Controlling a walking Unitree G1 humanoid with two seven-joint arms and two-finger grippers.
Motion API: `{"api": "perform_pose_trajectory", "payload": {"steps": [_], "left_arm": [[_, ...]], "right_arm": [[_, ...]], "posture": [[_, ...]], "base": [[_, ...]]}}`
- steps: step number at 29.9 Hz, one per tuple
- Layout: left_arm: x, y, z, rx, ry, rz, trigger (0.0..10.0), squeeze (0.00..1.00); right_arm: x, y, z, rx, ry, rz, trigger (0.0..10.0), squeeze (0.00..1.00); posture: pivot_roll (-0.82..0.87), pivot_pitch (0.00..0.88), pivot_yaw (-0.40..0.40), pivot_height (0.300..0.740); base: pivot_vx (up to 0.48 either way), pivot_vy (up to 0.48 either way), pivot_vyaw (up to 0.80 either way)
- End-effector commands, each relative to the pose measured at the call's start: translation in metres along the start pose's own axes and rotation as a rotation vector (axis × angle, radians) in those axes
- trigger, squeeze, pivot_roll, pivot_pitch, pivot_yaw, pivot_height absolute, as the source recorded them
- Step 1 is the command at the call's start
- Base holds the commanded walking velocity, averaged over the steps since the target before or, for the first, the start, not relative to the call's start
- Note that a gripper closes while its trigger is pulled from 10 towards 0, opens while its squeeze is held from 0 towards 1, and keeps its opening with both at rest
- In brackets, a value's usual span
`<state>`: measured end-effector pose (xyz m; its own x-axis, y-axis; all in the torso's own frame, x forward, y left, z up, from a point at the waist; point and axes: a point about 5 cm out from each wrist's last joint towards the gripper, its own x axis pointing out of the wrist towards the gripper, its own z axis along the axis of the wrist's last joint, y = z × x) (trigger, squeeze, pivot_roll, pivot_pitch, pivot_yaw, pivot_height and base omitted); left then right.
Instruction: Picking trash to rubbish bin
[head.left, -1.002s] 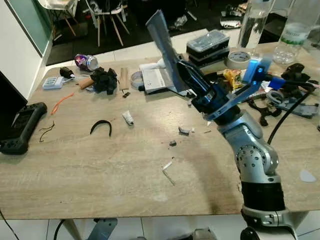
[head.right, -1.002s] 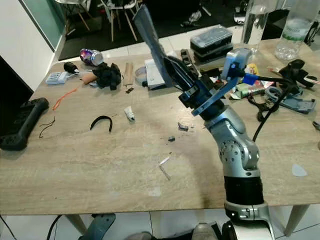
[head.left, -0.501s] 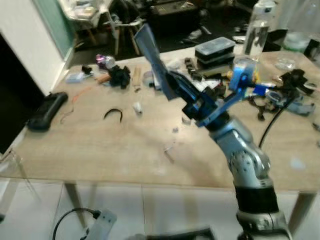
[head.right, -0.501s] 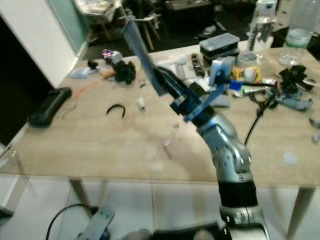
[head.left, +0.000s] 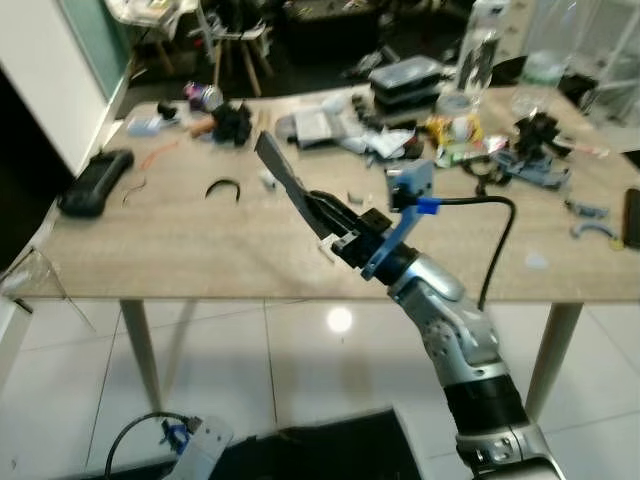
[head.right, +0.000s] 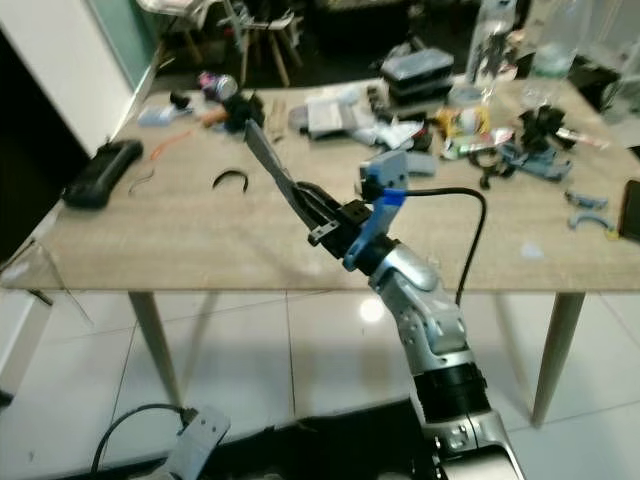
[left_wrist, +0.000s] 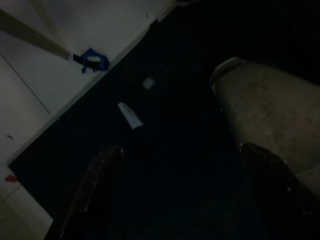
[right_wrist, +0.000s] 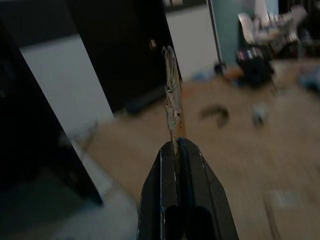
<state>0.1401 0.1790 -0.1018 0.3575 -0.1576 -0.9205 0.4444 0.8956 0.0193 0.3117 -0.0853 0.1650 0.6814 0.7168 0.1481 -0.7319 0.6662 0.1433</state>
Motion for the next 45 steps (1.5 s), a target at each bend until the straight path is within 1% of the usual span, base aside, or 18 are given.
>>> {"api": "perform_pose_trajectory", "payload": {"steps": [1, 2, 6, 10, 14, 15, 16, 17, 20, 23, 24, 25, 26, 27, 29, 33, 39, 45], "left_arm": [[-0.001, -0.005, -0.015, 0.008, 0.057, -0.022, 10.0, 0.00], [-0.001, -0.005, -0.015, 0.008, 0.057, -0.022, 10.0, 0.00], [-0.001, -0.006, -0.018, 0.012, 0.066, -0.023, 10.0, 0.00], [-0.002, -0.006, -0.019, 0.015, 0.069, -0.019, 10.0, 0.00], [-0.002, -0.005, -0.022, 0.016, 0.075, -0.016, 10.0, 0.00], [-0.002, -0.005, -0.022, 0.016, 0.075, -0.016, 10.0, 0.00], [-0.003, -0.005, -0.024, 0.019, 0.078, -0.016, 10.0, 0.00], [-0.003, -0.005, -0.024, 0.019, 0.078, -0.016, 10.0, 0.00], [-0.003, -0.005, -0.025, 0.024, 0.082, -0.018, 10.0, 0.00], [-0.003, -0.005, -0.026, 0.029, 0.086, -0.019, 10.0, 0.00], [-0.003, -0.005, -0.026, 0.029, 0.086, -0.019, 10.0, 0.00], [-0.003, -0.005, -0.026, 0.033, 0.086, -0.021, 10.0, 0.00], [-0.003, -0.005, -0.026, 0.034, 0.086, -0.022, 10.0, 0.00], [-0.003, -0.005, -0.026, 0.034, 0.086, -0.022, 10.0, 0.00], [-0.003, -0.005, -0.025, 0.036, 0.084, -0.023, 10.0, 0.00], [-0.002, -0.006, -0.023, 0.041, 0.079, -0.026, 10.0, 0.00], [-0.002, -0.007, -0.021, 0.045, 0.075, -0.030, 10.0, 0.00], [-0.002, -0.007, -0.019, 0.047, 0.072, -0.034, 10.0, 0.00]], "right_arm": [[0.002, 0.007, -0.007, -0.005, 0.029, 0.041, 10.0, 0.00], [0.002, 0.007, -0.007, -0.005, 0.029, 0.041, 10.0, 0.00], [-0.012, 0.003, -0.049, -0.054, 0.246, 0.054, 10.0, 0.00], [-0.037, -0.019, -0.094, -0.033, 0.457, -0.096, 10.0, 0.00], [-0.089, -0.036, -0.147, 0.018, 0.705, -0.307, 10.0, 0.00], [-0.089, -0.036, -0.147, 0.018, 0.705, -0.307, 10.0, 0.00], [-0.124, -0.039, -0.170, 0.056, 0.828, -0.439, 10.0, 0.00], [-0.124, -0.039, -0.170, 0.056, 0.828, -0.439, 10.0, 0.00], [-0.171, -0.038, -0.192, 0.095, 0.967, -0.617, 10.0, 0.00], [-0.205, -0.033, -0.204, 0.149, 1.034, -0.766, 10.0, 0.00], [-0.205, -0.033, -0.204, 0.149, 1.034, -0.766, 10.0, 0.00], [-0.226, -0.027, -0.211, 0.171, 1.085, -0.833, 10.0, 0.00], [-0.236, -0.022, -0.214, 0.184, 1.112, -0.858, 10.0, 0.00], [-0.236, -0.022, -0.214, 0.184, 1.112, -0.858, 10.0, 0.00], [-0.248, -0.016, -0.219, 0.202, 1.147, -0.885, 10.0, 0.00], [-0.273, 0.006, -0.232, 0.251, 1.240, -0.912, 10.0, 0.00], [-0.286, 0.024, -0.240, 0.280, 1.306, -0.915, 10.0, 0.00], [-0.293, 0.032, -0.243, 0.285, 1.335, -0.941, 10.0, 0.00]], "posture": [[-0.11, 0.021, 0.101, 0.740], [-0.11, 0.021, 0.101, 0.740], [-0.11, 0.021, 0.101, 0.740], [-0.11, 0.021, 0.101, 0.740], [-0.10, 0.026, 0.101, 0.740], [-0.10, 0.026, 0.101, 0.740], [-0.11, 0.028, 0.103, 0.740], [-0.11, 0.028, 0.103, 0.740], [-0.11, 0.030, 0.102, 0.740], [-0.11, 0.031, 0.103, 0.740], [-0.11, 0.031, 0.103, 0.740], [-0.11, 0.032, 0.106, 0.740], [-0.11, 0.032, 0.106, 0.740], [-0.11, 0.032, 0.106, 0.740], [-0.11, 0.032, 0.106, 0.740], [-0.11, 0.030, 0.106, 0.740], [-0.11, 0.034, 0.111, 0.740], [-0.11, 0.038, 0.112, 0.740]], "base": [[-0.364, 0.000, 0.00], [-0.364, 0.000, 0.00], [-0.361, 0.000, 0.00], [-0.364, 0.000, 0.00], [-0.365, 0.000, 0.00], [-0.368, 0.000, 0.00], [-0.360, 0.000, 0.00], [-0.360, 0.000, 0.00], [-0.361, 0.000, 0.00], [-0.363, 0.000, 0.00], [-0.360, 0.000, 0.00], [-0.360, 0.000, 0.00], [-0.356, 0.000, 0.00], [-0.356, 0.000, 0.00], [-0.360, 0.000, 0.00], [-0.359, 0.000, 0.00], [-0.360, 0.000, 0.00], [-0.359, 0.000, 0.00]]}}
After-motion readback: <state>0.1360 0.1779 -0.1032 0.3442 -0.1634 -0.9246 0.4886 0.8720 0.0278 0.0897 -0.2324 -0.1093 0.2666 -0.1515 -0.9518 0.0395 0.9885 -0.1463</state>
